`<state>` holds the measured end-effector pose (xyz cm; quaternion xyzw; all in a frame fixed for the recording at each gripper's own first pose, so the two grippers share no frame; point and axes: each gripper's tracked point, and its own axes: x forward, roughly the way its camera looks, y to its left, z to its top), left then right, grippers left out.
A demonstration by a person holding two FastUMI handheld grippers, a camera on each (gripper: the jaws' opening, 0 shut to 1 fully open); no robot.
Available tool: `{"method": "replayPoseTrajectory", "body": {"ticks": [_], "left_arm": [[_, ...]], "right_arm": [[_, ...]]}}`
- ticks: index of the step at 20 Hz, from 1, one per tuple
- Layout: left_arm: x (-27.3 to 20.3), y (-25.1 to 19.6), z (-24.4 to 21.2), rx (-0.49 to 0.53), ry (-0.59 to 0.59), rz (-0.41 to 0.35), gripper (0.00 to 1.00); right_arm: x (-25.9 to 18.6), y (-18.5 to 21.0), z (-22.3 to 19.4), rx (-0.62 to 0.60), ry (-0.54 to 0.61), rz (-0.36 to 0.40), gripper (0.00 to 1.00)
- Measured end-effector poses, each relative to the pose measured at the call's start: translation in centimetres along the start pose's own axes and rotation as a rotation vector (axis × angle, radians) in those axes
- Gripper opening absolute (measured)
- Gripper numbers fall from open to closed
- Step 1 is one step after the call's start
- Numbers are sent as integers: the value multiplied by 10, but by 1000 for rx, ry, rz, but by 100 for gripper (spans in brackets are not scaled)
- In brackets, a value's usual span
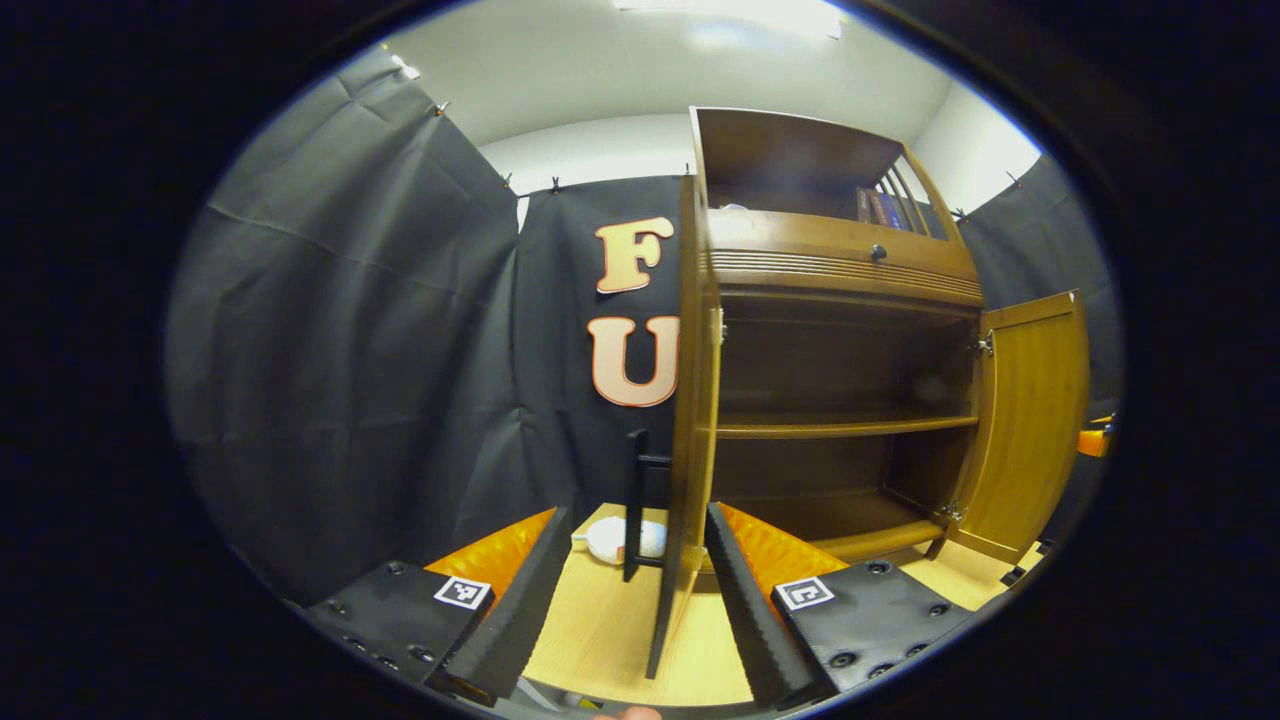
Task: Open the right door of the double-door shoe cabinet with the right hand, and open the left door with the left hand.
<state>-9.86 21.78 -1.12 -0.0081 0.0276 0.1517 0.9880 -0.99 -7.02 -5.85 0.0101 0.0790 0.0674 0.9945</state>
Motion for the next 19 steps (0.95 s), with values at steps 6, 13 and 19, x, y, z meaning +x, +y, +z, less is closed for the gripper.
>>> {"method": "replayPoseTrajectory", "body": {"ticks": [6,13,19], "left_arm": [[5,-65,2,11,-24,-100,94],[16,-103,3,-25,-33,-156,97],[23,-102,-2,-16,-22,-144,96]], "right_arm": [[-4,5,-3,19,-4,1,89],[-8,7,-2,19,-13,-7,88],[-5,10,-3,-1,-13,-5,89]]}}
